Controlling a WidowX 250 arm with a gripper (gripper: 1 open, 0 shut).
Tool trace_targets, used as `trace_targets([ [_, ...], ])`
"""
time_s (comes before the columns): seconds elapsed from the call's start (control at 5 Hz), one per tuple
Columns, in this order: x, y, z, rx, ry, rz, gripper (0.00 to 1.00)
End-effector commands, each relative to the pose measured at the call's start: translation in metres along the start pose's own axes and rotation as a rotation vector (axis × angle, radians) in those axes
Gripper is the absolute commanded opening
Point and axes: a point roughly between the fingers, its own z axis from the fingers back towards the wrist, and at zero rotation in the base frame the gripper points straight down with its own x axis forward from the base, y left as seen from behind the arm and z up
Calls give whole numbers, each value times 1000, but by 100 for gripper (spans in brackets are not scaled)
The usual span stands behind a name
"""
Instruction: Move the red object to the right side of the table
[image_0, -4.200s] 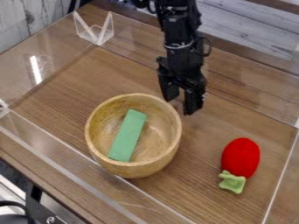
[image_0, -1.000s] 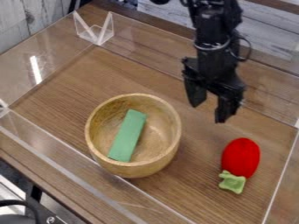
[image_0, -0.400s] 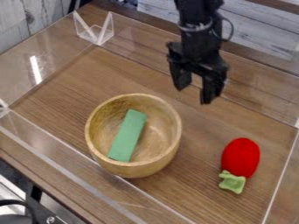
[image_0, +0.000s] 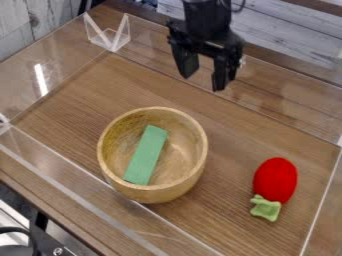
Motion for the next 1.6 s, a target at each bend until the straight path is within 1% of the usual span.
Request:
trace_targets([
  [0.0, -2, -15, 11, -2, -28, -1, 100],
  [0.2, -4, -24, 10, -9, -14, -1, 100],
  [0.4, -4, -29, 0, -15, -12, -3, 100],
  [0.6, -4, -31, -6, -14, -7, 2, 100],
  [0.8, 1, -21, -11, -8, 7, -9, 100],
  [1.0, 8, -10, -8, 8, -14, -35, 100],
  [1.2, 14, -10, -7, 7, -7, -57, 100],
  [1.4, 16, -11, -8, 4, 10, -73, 100],
])
